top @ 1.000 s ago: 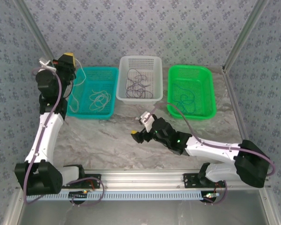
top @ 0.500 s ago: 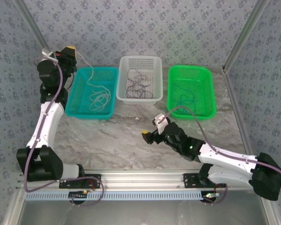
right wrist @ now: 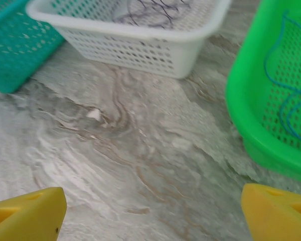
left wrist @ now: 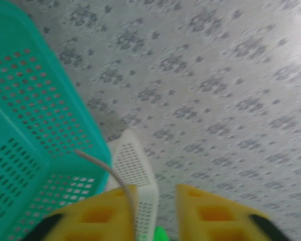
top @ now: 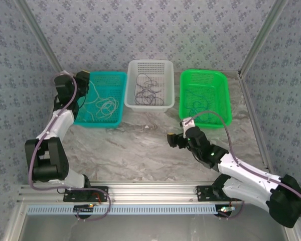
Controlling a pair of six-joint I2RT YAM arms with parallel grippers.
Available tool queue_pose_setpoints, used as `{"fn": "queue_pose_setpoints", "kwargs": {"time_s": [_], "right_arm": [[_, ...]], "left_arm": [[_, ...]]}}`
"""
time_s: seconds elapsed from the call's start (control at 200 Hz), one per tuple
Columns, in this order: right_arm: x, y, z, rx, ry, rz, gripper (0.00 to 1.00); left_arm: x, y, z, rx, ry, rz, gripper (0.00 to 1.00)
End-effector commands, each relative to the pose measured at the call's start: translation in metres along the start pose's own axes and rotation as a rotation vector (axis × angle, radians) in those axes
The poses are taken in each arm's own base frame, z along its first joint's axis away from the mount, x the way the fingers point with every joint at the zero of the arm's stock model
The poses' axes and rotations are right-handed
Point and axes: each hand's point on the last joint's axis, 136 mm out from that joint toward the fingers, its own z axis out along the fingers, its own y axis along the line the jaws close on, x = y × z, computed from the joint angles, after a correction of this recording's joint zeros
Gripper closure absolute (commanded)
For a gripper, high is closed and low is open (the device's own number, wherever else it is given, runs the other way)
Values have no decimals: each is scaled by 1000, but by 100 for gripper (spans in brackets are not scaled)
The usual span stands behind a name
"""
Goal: Untangle the cables
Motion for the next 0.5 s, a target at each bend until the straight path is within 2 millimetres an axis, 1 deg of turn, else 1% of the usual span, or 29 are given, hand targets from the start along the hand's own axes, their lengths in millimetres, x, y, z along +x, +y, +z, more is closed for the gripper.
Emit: {"fn": "queue_pose_setpoints", "kwargs": {"time_s": [0.0,0.09,0.105,0.12,0.145,0.26,0.405,0.5], "right_arm": [[-1,-3,0,15,25,46,8],[-7,-10,-2,45,22,42,8],[-8,-10,-2,47,24,41,8],[-9,-11,-3,50,24,41,8],[-10,-14,-3,58,27,42,8],[-12,-23,-4,84,50,50,8],[-16,-29,-4,103,62,62,8],[-18,-33,-5,119,70,52,8]], "left_arm": [[14,2,-3,-13,79,103,42],[17,5,-11,-58,97,182,22],[18,3,-13,-60,98,198,18],[19,3,-15,-66,101,214,9],[20,2,-17,-72,105,244,1],[33,-1,-29,-139,139,410,1],[54,9,-41,-260,183,599,1],[72,17,-48,-305,221,716,0]]}}
